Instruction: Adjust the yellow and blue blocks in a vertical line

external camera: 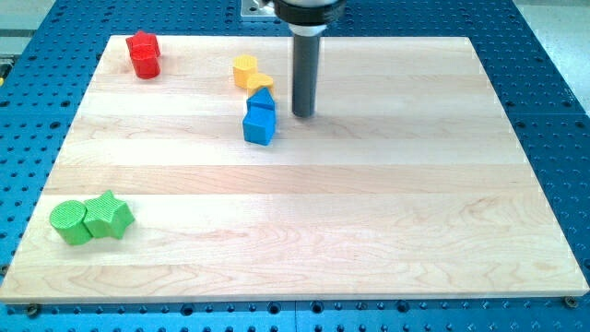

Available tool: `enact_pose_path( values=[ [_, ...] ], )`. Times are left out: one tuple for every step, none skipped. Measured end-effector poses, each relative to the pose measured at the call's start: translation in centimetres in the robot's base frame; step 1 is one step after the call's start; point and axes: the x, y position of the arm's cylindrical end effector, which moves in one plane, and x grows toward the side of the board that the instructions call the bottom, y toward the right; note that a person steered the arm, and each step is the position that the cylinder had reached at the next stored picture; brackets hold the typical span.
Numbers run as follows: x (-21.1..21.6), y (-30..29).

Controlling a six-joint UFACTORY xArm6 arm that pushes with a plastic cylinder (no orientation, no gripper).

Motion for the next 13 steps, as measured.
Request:
enact_pose_path(
  values=[
    [0.8,-2.6],
    [1.4,-2.6],
    [1.6,-2.4],
    [3.4,-4.1],
    [4.2,-3.8],
    [7.1,-0.5],
    [7.9,-3.6],
    [6.9,-1.9],
    [2.4,3.2],
    [-1.9,1.3],
    [-2.2,-1.3],
    [-2.2,-1.7],
    [-2.2,-2.9]
  ],
)
